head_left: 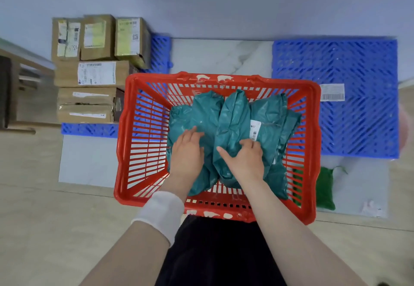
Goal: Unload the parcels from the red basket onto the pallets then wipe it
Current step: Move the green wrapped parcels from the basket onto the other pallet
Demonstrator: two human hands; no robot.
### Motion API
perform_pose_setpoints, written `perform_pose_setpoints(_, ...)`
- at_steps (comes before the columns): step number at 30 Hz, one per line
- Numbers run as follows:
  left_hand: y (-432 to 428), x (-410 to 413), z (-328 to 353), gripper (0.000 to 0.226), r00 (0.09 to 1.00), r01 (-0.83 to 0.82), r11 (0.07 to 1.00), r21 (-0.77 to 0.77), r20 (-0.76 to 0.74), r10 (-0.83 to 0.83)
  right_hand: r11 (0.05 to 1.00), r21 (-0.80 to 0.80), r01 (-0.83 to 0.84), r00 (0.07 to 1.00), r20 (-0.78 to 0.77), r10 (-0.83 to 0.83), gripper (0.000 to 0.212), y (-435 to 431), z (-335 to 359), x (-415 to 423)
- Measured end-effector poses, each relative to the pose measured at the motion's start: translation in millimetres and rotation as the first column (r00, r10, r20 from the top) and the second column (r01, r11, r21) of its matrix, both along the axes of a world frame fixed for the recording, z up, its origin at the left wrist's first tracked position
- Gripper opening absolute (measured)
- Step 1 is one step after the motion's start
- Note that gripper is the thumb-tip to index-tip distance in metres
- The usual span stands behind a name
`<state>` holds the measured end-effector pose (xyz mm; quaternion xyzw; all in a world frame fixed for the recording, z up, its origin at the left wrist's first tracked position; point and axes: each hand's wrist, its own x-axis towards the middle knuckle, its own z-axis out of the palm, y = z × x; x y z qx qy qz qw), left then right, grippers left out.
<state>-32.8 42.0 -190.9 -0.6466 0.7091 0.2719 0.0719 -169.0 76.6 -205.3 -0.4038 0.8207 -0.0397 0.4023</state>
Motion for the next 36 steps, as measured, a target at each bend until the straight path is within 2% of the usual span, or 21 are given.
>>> perform_pose_setpoints(3,-1,2,-9,0.045,1.000,-0.008,1.000,0.016,0.003,0.008,0.999,-0.033,0.042,0.998,-0.041,-0.043,0.076,-7,-9,9)
perform_pose_setpoints(7,-3,5,-14,0.042,0.999,-0.033,0.998,0.049,-0.011,0.034,0.997,-0.053,0.057,0.996,-0.063,-0.060,0.050,-13,-20,12)
perform_pose_setpoints(11,1,7,-9,0.041,0.997,-0.048,0.997,0.053,-0.059,0.051,0.998,-0.052,0.038,0.999,-0.001,-0.039,0.021,-17,-14,10)
perform_pose_setpoints(15,5,10,0,0.038,0.984,-0.110,0.992,0.058,-0.137,0.117,0.989,-0.137,0.059,0.995,0.094,-0.046,0.012,-13,4,4)
perform_pose_setpoints(19,14,8,19,0.036,0.930,-0.234,0.959,0.157,-0.253,0.268,0.973,-0.211,0.091,0.983,0.174,-0.054,0.004,4,37,-11)
perform_pose_setpoints(22,19,-2,38,0.042,0.807,-0.340,0.886,0.317,-0.385,0.447,0.951,-0.228,0.210,0.922,0.369,-0.115,0.012,17,62,-26)
perform_pose_setpoints(24,23,-13,51,0.053,0.621,-0.387,0.759,0.524,-0.460,0.634,0.928,-0.212,0.307,0.828,0.541,-0.151,0.016,26,80,-37)
perform_pose_setpoints(26,29,-24,63,0.072,0.399,-0.323,0.575,0.752,-0.442,0.803,0.904,-0.182,0.386,0.704,0.692,-0.161,0.015,35,95,-50)
perform_pose_setpoints(27,33,-29,66,0.074,0.313,-0.262,0.506,0.822,-0.424,0.850,0.896,-0.173,0.410,0.647,0.747,-0.152,0.010,40,100,-57)
perform_pose_setpoints(28,38,-35,70,0.067,0.262,-0.220,0.478,0.850,-0.420,0.869,0.888,-0.164,0.429,0.596,0.790,-0.142,0.002,45,105,-65)
perform_pose_setpoints(29,41,-41,75,0.057,0.226,-0.180,0.467,0.866,-0.425,0.876,0.882,-0.162,0.442,0.564,0.815,-0.133,0.010,49,107,-74)
perform_pose_setpoints(31,49,-56,87,0.046,0.184,-0.159,0.452,0.878,-0.423,0.887,0.878,-0.148,0.456,0.529,0.838,-0.134,0.041,58,109,-92)
perform_pose_setpoints(33,55,-74,95,0.046,0.161,-0.208,0.467,0.860,-0.440,0.883,0.868,-0.154,0.472,0.552,0.820,-0.154,0.063,66,112,-110)
perform_pose_setpoints(34,58,-84,99,0.045,0.162,-0.243,0.491,0.836,-0.464,0.871,0.860,-0.147,0.488,0.553,0.815,-0.175,0.060,71,114,-119)
perform_pose_setpoints(36,63,-106,106,0.047,0.165,-0.311,0.534,0.786,-0.509,0.845,0.813,-0.102,0.574,0.492,0.836,-0.242,0.031,81,116,-139)
